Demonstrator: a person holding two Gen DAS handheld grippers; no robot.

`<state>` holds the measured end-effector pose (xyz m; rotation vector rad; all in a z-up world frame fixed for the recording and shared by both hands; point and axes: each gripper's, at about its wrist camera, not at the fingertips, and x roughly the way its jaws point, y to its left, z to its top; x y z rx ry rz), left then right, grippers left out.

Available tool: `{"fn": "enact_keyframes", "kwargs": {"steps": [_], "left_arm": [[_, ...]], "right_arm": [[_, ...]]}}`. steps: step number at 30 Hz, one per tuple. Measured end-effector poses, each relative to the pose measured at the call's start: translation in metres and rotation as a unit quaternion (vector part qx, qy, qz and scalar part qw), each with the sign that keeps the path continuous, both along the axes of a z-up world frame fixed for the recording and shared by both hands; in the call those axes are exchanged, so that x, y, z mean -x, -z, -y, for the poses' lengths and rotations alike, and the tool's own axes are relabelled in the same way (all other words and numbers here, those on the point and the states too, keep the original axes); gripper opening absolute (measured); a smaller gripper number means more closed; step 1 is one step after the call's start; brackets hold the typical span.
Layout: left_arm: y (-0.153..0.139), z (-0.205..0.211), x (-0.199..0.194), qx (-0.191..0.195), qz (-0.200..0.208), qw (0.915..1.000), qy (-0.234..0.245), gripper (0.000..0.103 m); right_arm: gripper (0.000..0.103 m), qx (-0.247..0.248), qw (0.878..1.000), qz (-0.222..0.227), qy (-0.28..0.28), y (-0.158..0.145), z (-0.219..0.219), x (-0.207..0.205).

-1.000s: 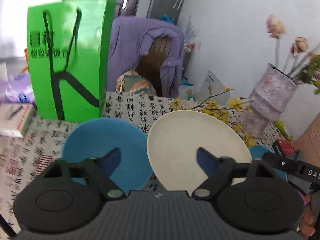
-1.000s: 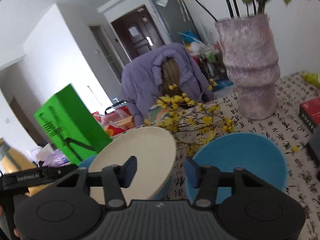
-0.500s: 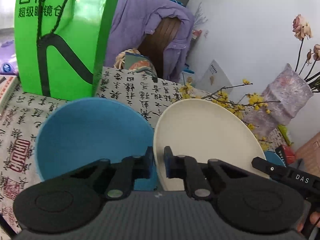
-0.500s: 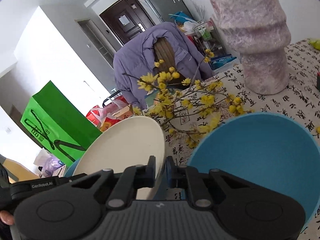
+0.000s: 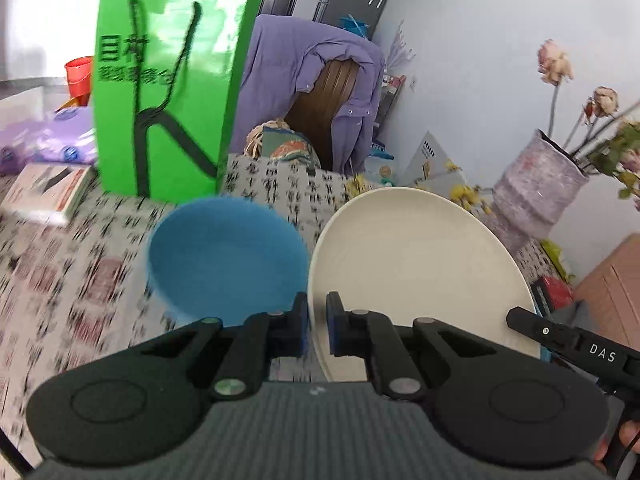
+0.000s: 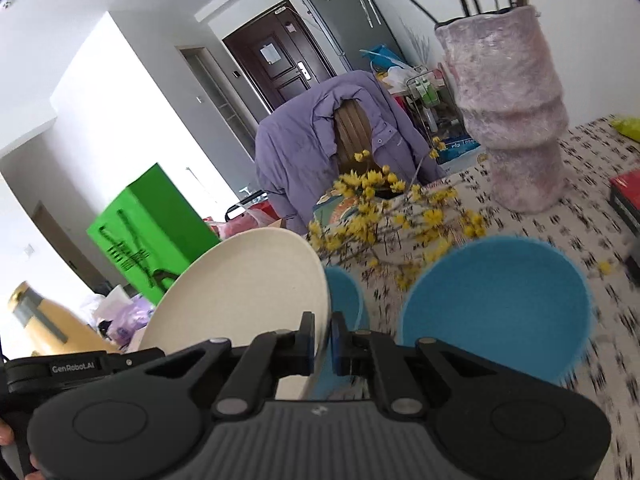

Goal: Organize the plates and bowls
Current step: 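Lift the cream plate off the blue bowl with both grippers, then carry the cream plate with both grippers and lower it onto the stacked plates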

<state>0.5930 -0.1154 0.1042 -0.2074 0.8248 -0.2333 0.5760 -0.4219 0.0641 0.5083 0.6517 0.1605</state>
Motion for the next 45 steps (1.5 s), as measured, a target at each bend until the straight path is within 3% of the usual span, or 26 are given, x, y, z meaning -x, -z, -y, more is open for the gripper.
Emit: {"fn": "enact_keyframes", "kwargs": {"steps": [6,12,19,25,33,45], "left_arm": [[-0.006,-0.009,0.097,-0.016,0.008,0.9998,-0.006,0.009],[0.014,-0.017,0.192,-0.038,0.031,0.9978,-0.045,0.01],[0.038,-0.037,0.275,-0.029,0.023,0.9973,-0.064,0.01],[0.052,-0.057,0.353,-0.025,0.041,0.9961,-0.074,0.01],[0.066,-0.101,0.386,-0.012,0.024,0.9932,-0.114,0.01],[0.072,-0.166,0.374,0.001,0.033,0.9851,-0.169,0.01]], "right_arm": [[0.008,-0.03,1.0,0.0,-0.007,0.006,-0.005,0.088],[0.008,-0.023,1.0,0.002,-0.011,0.026,-0.029,0.177],[0.008,-0.01,1.0,-0.004,-0.011,0.045,-0.051,0.265],[0.009,-0.019,1.0,0.009,-0.013,0.051,-0.069,0.335],[0.009,-0.014,0.999,0.001,-0.049,0.061,-0.108,0.357],[0.011,0.026,0.993,-0.002,-0.115,0.061,-0.184,0.316]]}}
